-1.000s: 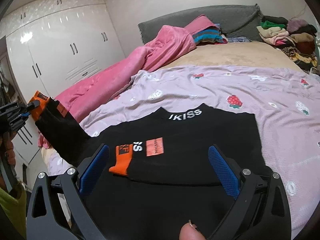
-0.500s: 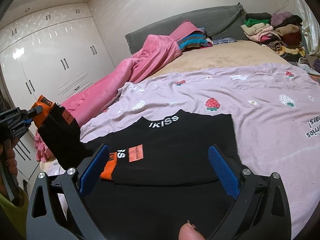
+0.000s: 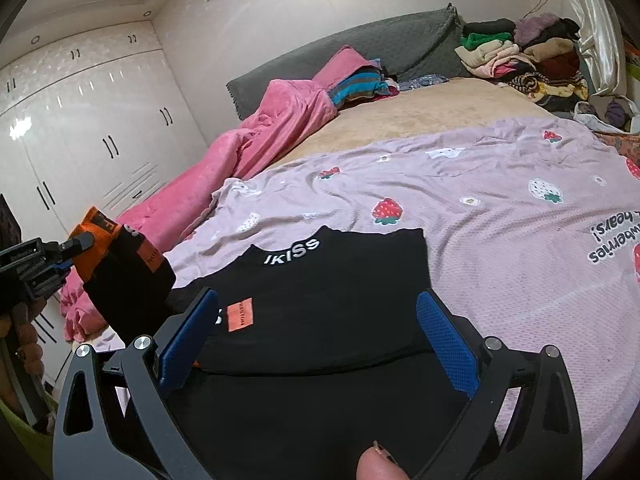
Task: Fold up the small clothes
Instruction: 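Carry the cuff across the body with the left tool, lay it down, open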
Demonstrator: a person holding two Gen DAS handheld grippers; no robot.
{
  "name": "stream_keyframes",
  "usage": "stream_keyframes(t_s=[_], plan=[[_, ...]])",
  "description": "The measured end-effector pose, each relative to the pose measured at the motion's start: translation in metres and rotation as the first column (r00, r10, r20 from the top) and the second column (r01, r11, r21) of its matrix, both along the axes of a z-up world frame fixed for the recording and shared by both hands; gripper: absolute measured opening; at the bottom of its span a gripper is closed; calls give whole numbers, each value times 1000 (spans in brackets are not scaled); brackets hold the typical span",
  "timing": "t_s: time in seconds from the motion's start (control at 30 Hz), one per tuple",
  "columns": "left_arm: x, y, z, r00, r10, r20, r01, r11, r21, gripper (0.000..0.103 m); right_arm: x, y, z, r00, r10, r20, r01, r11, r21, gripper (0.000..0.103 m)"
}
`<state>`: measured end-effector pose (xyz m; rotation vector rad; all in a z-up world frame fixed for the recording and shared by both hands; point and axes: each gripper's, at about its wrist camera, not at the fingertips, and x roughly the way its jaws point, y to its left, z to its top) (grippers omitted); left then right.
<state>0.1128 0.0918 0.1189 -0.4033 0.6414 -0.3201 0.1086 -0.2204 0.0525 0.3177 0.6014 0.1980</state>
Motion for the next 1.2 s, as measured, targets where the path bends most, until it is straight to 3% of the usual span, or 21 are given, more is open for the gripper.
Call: stream_keyframes(t_s=[0.43,0.97,1.07,1.2], plan=[[16,-58,-47,984,-149,-97,152,988,20,5,2,-28,-12,997,-77,-29,77,997,-4,99],[26,-117,-114,916,-325,-235,342,939,38,8,6,-40,-23,991,-119,-65,117,993,-29,99],[25,-123,-121,902,-352,-249,371,928,34,13,8,-40,-24,990,-120,-73,118,992,-33,99],[24,-129,-126,884,-387,-262,408,913,25,35,12,-38,-27,990,-114,-85,111,993,-39,99]])
